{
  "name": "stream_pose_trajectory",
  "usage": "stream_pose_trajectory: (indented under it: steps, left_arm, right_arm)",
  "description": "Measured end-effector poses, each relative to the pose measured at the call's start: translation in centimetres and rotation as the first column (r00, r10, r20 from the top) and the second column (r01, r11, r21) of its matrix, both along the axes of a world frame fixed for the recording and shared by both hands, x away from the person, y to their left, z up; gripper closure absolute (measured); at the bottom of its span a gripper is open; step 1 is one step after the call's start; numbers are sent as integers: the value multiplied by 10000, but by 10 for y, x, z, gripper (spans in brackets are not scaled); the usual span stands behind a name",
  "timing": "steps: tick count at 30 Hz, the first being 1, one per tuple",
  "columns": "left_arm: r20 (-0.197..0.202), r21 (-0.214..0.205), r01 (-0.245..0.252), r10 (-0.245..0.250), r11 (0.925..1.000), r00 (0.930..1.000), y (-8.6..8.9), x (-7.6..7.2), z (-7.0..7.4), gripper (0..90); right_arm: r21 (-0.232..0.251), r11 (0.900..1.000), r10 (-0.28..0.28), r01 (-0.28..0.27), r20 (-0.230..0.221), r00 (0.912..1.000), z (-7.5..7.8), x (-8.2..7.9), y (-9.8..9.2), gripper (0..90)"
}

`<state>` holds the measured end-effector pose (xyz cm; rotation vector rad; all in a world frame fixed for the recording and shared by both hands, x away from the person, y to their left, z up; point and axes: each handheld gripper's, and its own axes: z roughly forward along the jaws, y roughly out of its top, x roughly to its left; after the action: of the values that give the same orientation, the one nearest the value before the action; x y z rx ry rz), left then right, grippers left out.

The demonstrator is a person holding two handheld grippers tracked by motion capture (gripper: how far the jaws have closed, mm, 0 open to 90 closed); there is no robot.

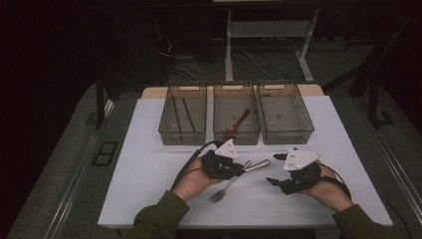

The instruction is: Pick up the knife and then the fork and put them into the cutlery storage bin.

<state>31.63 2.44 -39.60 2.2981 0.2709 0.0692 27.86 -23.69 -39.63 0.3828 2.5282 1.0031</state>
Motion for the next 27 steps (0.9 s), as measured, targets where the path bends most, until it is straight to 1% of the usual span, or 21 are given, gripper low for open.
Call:
stream_pose_trajectory:
  steps: [2,4,6,7,8,10,11,12,13,14,15,16,17,18,19,21,22,23,25,26,27]
  left_arm:
    - [39,22,236,-237,9997,9997,-2,0,1,792]
    - [-1,-39,373,-373,9993,9993,-3,-2,1,792]
    - [11,60,569,-569,9984,9984,-5,-3,1,792]
    - [2,18,560,-560,9984,9984,-7,-5,0,792]
    - [9,56,676,-676,9977,9977,-7,-5,1,792]
    - [-38,1,715,-715,9974,9974,-9,-6,1,792]
    - [-22,18,827,-827,9966,9966,-9,-7,2,792]
    - [-32,-34,883,-883,9961,9961,-10,-7,2,792]
    - [4,-59,961,-961,9954,9954,-11,-8,3,792]
    - [21,-50,1038,-1038,9946,9946,-11,-9,4,792]
    - [41,-84,1088,-1088,9940,9941,-12,-9,4,791]
    - [39,-79,1149,-1149,9933,9934,-12,-10,4,792]
    - [60,-49,1234,-1233,9923,9923,-12,-10,4,791]
    - [33,-120,1235,-1235,9923,9923,-13,-10,4,792]
    - [-110,-212,1191,-1193,9927,9928,-13,-12,4,792]
    - [-3,-117,1339,-1339,9909,9910,-13,-12,5,792]
    - [101,-87,1463,-1462,9892,9892,-14,-12,5,792]
    - [64,-191,1431,-1430,9895,9897,-14,-12,5,792]
    - [68,-127,1613,-1613,9868,9869,-15,-13,6,791]
    - [54,-148,1671,-1671,9858,9859,-16,-13,6,792]
    - [98,-147,1697,-1696,9854,9855,-16,-14,7,792]
  right_arm:
    - [-180,9993,329,-330,-33,9995,1,2,7,244]
    - [-294,9977,607,-616,-318,9977,2,4,14,260]
    - [-310,9956,869,-886,-546,9947,4,6,19,272]
    - [-317,9928,1127,-1151,-685,9913,6,10,23,290]
    - [-338,9913,1232,-1269,-947,9879,7,12,26,308]
    - [-462,9867,1493,-1561,-1265,9807,8,16,31,335]
    - [-590,9816,1711,-1815,-1493,9739,7,18,34,360]
    - [-766,9765,1875,-2016,-1597,9692,7,21,37,384]
    - [-927,9676,2171,-2347,-1680,9616,7,24,39,405]
    - [-898,9632,2327,-2534,-1931,9532,7,27,41,431]
    - [-981,9590,2425,-2660,-2018,9489,8,29,43,464]
    - [-961,9585,2419,-2686,-2253,9438,8,29,45,492]
    - [-972,9539,2546,-2841,-2393,9370,9,30,47,522]
    - [-1026,9494,2639,-2968,-2516,9312,9,30,49,548]
    - [-1132,9449,2698,-3071,-2618,9266,10,31,51,561]
    - [-1533,9228,3042,-3535,-2731,9126,11,32,56,599]
    - [-1569,9194,3064,-3606,-2890,9070,11,32,58,612]
    - [-1612,9154,3118,-3687,-2954,9031,11,32,60,631]
    - [-1693,9030,3276,-3949,-3234,8877,11,34,63,667]
    - [-1940,8871,3475,-4188,-3166,8826,10,37,64,671]
    - [-1983,8827,3481,-4259,-3328,8764,10,37,66,681]
